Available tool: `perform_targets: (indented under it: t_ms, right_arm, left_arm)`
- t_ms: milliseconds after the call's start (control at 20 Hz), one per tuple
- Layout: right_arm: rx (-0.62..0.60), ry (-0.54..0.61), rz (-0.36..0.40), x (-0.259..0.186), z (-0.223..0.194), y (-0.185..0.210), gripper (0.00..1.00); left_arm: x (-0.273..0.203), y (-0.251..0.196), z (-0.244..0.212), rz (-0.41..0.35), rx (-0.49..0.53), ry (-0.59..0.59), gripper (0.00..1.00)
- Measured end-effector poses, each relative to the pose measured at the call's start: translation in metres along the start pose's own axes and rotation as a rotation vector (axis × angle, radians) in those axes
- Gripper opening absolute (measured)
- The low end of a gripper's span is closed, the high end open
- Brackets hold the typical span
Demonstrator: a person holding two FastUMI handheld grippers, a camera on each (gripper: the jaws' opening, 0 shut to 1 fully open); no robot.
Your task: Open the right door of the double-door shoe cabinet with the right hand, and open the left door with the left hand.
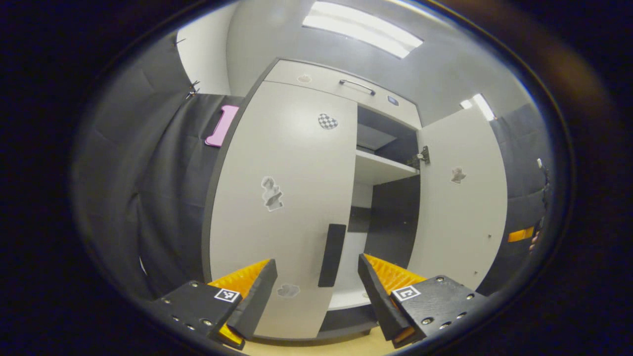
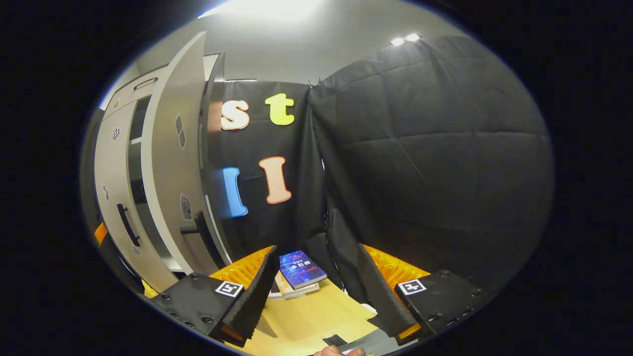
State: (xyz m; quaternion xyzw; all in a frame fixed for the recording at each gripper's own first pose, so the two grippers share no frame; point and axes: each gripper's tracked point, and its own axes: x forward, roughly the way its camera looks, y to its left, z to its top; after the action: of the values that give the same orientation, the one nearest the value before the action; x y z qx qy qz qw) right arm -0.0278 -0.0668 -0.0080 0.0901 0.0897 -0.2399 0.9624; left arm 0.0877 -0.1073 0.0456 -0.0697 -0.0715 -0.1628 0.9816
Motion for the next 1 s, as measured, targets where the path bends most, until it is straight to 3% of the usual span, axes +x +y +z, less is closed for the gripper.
perform_targets:
  t_ms: [250, 500, 700, 850, 1000]
  right_arm:
    - [-0.028, -0.1, -0.007, 0.026, 0.018, -0.02, 0.97]
    - [-0.025, -0.142, 0.049, 0.076, 0.026, -0.019, 0.98]
    - [0.022, -0.123, 0.092, 0.111, 0.009, -0.018, 0.98]
    - [0.029, -0.064, 0.147, 0.13, -0.016, -0.014, 0.98]
    - [-0.016, -0.057, 0.161, 0.145, -0.021, -0.018, 0.92]
  left_arm:
    - [0.039, -0.009, -0.004, 0.06, 0.044, 0.006, 0.94]
    - [0.071, -0.023, -0.015, 0.119, 0.112, 0.041, 0.95]
    - [0.09, -0.016, -0.021, 0.21, 0.169, 0.05, 0.94]
    - [0.104, -0.019, -0.033, 0.21, 0.128, 0.095, 0.95]
    - [0.105, -0.022, -0.037, 0.224, 0.148, 0.108, 0.71]
